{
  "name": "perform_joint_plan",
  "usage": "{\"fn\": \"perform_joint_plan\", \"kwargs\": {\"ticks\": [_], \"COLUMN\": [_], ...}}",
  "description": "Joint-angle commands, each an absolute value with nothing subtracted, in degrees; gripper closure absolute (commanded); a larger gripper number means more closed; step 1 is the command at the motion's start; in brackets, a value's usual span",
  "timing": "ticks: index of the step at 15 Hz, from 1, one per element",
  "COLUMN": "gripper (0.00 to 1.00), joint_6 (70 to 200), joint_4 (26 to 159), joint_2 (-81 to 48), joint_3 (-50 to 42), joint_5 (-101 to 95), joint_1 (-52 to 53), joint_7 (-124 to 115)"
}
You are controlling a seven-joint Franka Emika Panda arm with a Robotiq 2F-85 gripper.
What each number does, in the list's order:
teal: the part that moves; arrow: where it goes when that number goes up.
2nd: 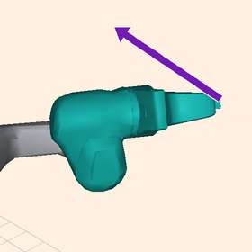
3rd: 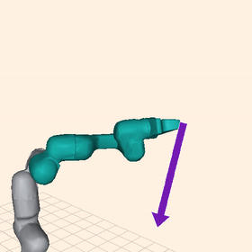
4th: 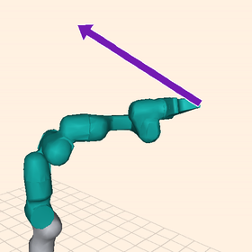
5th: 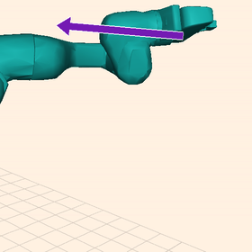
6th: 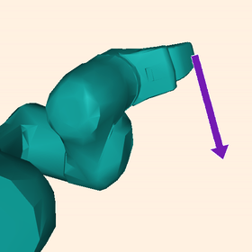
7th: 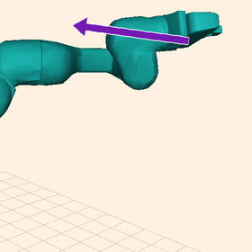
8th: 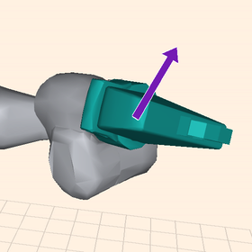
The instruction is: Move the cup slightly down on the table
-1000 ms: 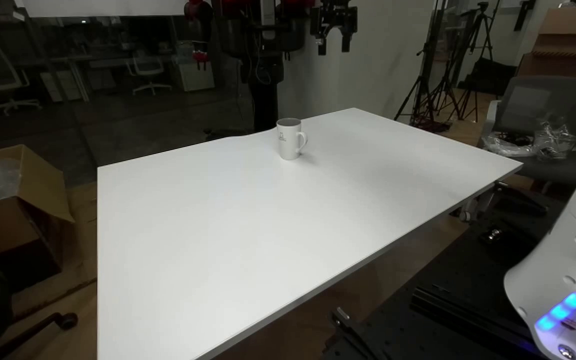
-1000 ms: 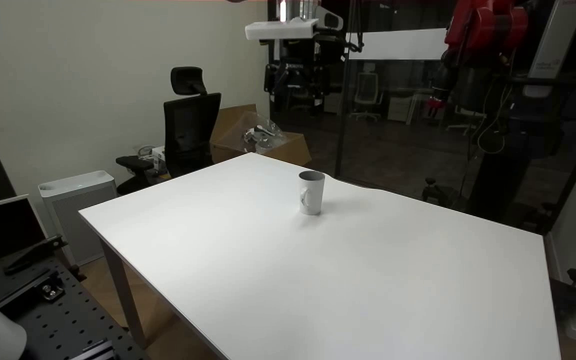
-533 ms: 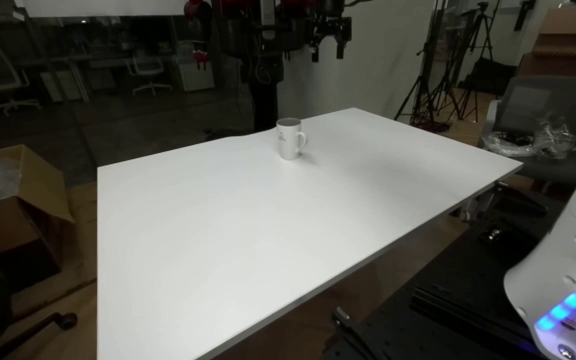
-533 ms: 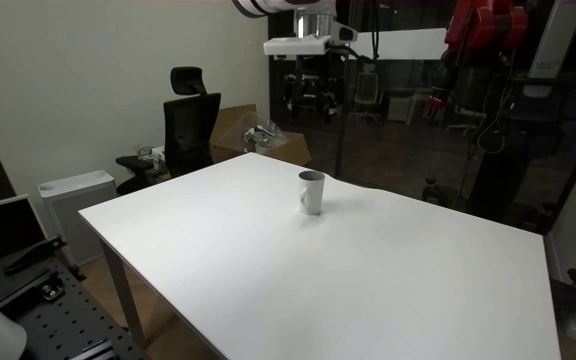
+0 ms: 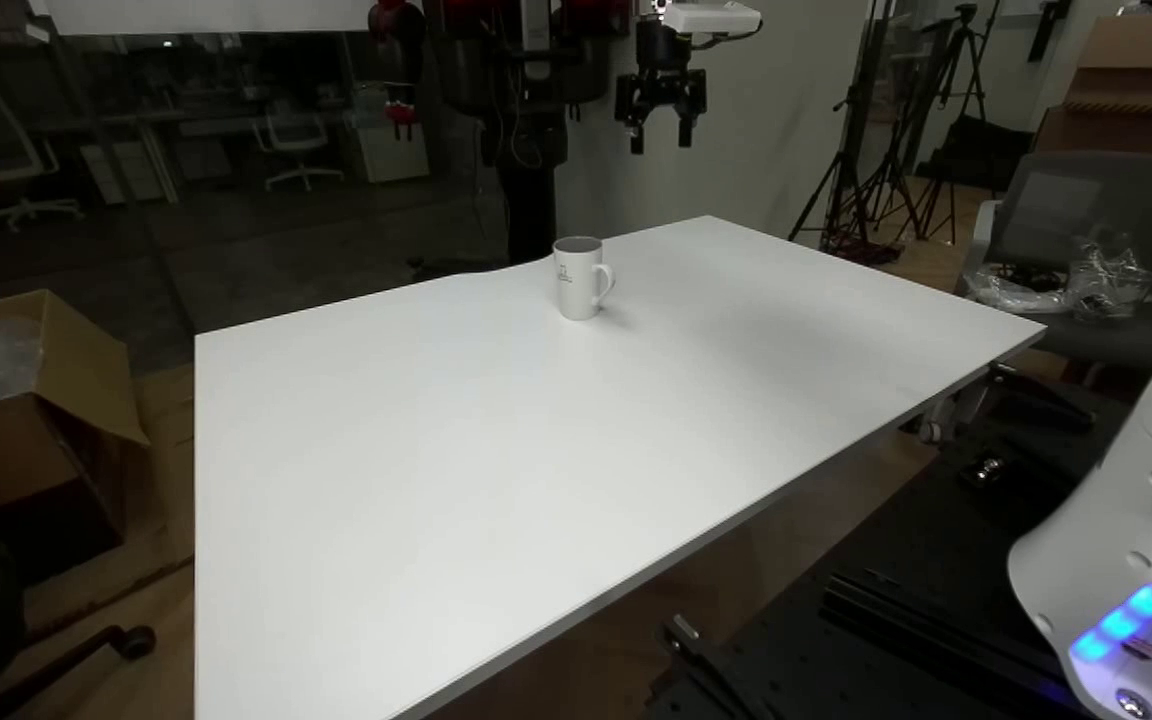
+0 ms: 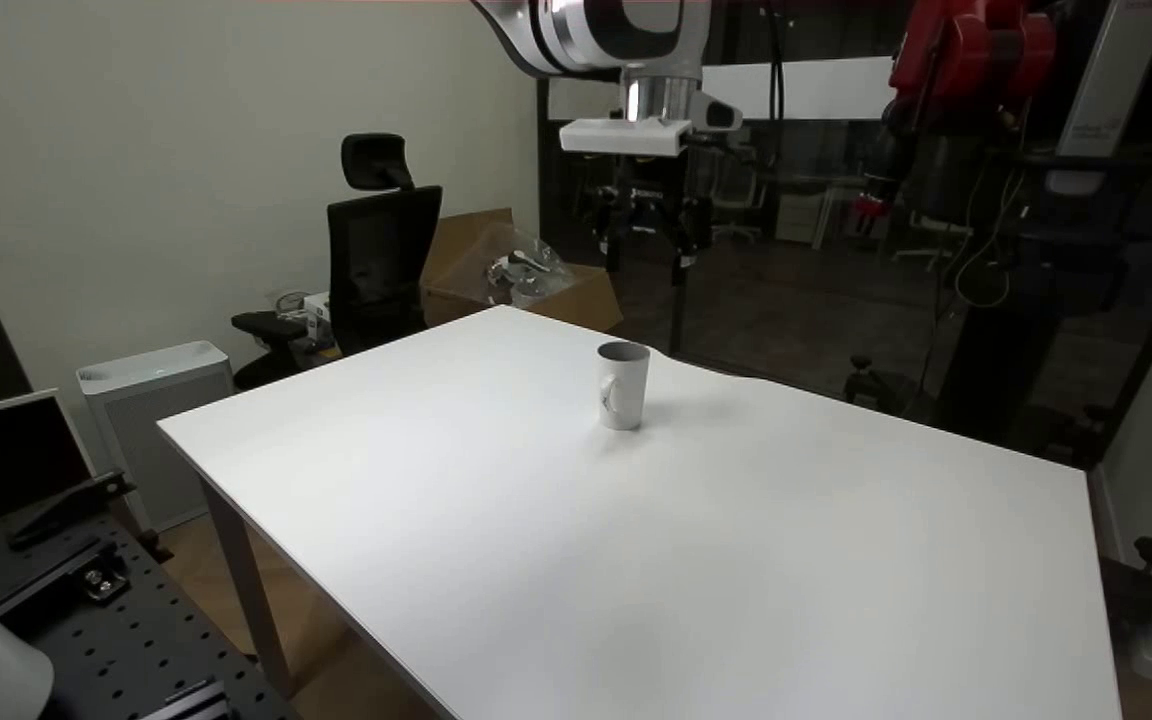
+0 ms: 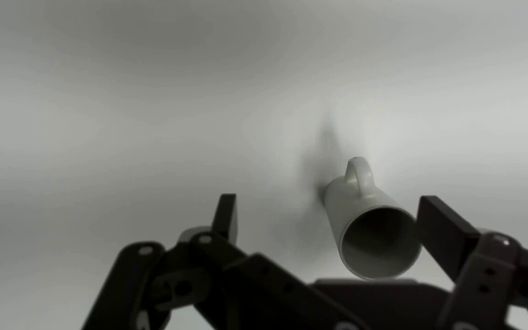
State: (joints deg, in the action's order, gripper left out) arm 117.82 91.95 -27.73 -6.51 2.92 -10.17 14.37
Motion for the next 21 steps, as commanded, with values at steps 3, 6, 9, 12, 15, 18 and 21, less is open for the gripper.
{"fn": "perform_joint_plan", "kwargs": {"ticks": [3,6,9,12,15,18,21], "gripper": [0.00,0.00,0.00,0.00,0.00,0.00,0.00], "joint_6": [117.4,117.3,117.3,117.0,115.9,118.0,117.8], "joint_4": [88.8,88.9,84.9,79.5,73.3,76.1,72.6], "joint_2": [-31.9,-31.3,-35.0,-40.1,-45.3,-44.3,-46.8], "joint_3": [-5.6,-5.4,-5.7,-5.7,-5.4,-4.8,-4.7], "joint_5": [2.3,2.3,-0.4,-3.4,-5.8,-6.3,-7.0], "joint_1": [-11.8,-11.7,-10.3,-8.5,-6.9,-7.0,-6.1], "joint_7": [14.3,14.3,12.8,11.3,11.0,12.6,12.5]}}
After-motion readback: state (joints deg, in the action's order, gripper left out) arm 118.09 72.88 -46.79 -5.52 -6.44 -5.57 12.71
